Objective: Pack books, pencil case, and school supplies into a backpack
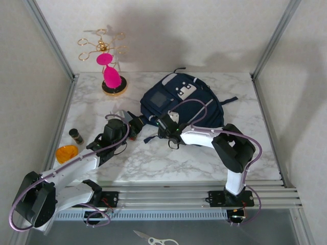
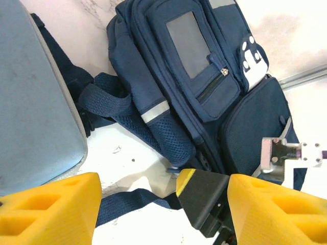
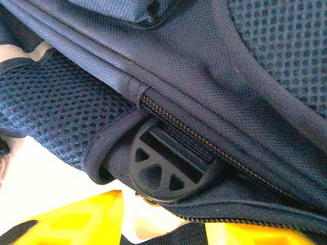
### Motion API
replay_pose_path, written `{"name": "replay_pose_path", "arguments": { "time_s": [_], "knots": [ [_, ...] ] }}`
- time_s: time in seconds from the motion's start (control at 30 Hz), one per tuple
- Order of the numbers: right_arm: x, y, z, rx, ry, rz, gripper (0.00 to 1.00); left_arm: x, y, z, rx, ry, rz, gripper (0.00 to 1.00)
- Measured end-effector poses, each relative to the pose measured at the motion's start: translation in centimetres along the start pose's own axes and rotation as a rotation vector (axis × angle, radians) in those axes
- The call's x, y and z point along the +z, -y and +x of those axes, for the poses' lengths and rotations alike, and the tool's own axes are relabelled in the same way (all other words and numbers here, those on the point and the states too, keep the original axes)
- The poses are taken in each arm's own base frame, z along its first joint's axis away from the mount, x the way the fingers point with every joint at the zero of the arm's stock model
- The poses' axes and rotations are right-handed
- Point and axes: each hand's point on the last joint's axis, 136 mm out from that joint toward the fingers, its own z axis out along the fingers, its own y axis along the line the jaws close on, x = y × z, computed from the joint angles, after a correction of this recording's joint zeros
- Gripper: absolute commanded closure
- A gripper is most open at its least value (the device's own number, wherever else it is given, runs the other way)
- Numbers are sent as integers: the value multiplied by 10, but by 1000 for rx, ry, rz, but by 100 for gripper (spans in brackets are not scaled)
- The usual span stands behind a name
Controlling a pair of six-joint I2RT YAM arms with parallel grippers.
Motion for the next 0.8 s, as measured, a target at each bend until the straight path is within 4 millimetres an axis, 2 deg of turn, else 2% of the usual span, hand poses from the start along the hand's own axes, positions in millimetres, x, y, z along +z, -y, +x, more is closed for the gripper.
{"name": "replay_pose_path", "arguments": {
  "time_s": [0.2,0.3,0.4,0.5,0.73,0.8],
  "knots": [
    [0,-11,10,-87,54,-39,60,5,1,3,-1,-15,12,33],
    [2,-18,9,-112,77,-60,60,5,2,3,-1,-14,16,33],
    [7,-15,8,-127,99,-41,55,5,2,2,-3,-13,18,32],
    [11,-13,8,-140,117,-36,55,6,-1,4,-4,-18,14,32],
    [24,-8,14,-158,138,-39,61,10,-7,8,-6,-33,2,31],
    [26,-8,12,-172,155,-36,66,11,-8,9,-6,-36,-2,30]
  ]
}}
